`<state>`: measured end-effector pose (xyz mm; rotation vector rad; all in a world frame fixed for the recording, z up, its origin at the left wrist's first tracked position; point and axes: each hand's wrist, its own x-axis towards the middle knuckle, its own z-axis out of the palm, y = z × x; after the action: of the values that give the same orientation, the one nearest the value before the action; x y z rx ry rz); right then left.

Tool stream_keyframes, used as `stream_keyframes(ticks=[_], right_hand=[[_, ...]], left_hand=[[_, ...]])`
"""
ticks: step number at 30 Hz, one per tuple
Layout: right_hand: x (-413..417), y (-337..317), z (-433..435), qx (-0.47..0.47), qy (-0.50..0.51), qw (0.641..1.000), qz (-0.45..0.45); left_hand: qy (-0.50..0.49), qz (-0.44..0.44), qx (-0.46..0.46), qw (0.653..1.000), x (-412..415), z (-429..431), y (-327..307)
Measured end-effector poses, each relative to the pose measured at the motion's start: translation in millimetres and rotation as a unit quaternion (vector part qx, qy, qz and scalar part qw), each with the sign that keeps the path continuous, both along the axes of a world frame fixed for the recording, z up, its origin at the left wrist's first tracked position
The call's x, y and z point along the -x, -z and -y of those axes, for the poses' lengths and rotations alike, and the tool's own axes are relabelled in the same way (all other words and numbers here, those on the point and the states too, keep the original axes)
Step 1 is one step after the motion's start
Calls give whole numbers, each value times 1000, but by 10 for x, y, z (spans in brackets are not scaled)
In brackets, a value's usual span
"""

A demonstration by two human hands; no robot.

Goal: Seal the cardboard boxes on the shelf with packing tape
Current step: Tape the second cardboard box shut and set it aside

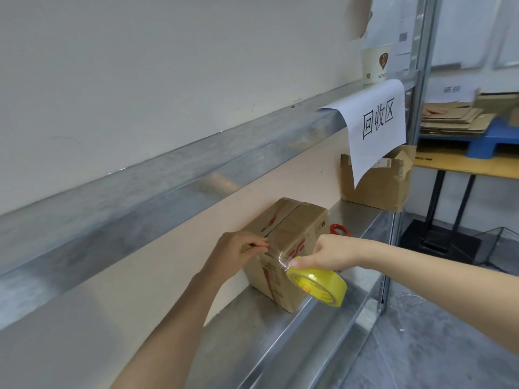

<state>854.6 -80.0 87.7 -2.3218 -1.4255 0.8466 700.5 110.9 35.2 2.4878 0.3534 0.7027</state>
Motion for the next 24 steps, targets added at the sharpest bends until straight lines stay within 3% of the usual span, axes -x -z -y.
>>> stream_keyframes(ticks=[8, 16, 24], right_hand=[[50, 38, 11, -6, 7, 1000, -28], [80, 48, -3, -10, 6, 999, -31], [155, 60, 40, -18, 5, 1000, -25]], left_hand=[[8, 31, -63, 997, 63, 49, 123], [-21, 3, -45, 999, 19, 61, 57], [-85, -37, -91, 992, -65, 161, 47]])
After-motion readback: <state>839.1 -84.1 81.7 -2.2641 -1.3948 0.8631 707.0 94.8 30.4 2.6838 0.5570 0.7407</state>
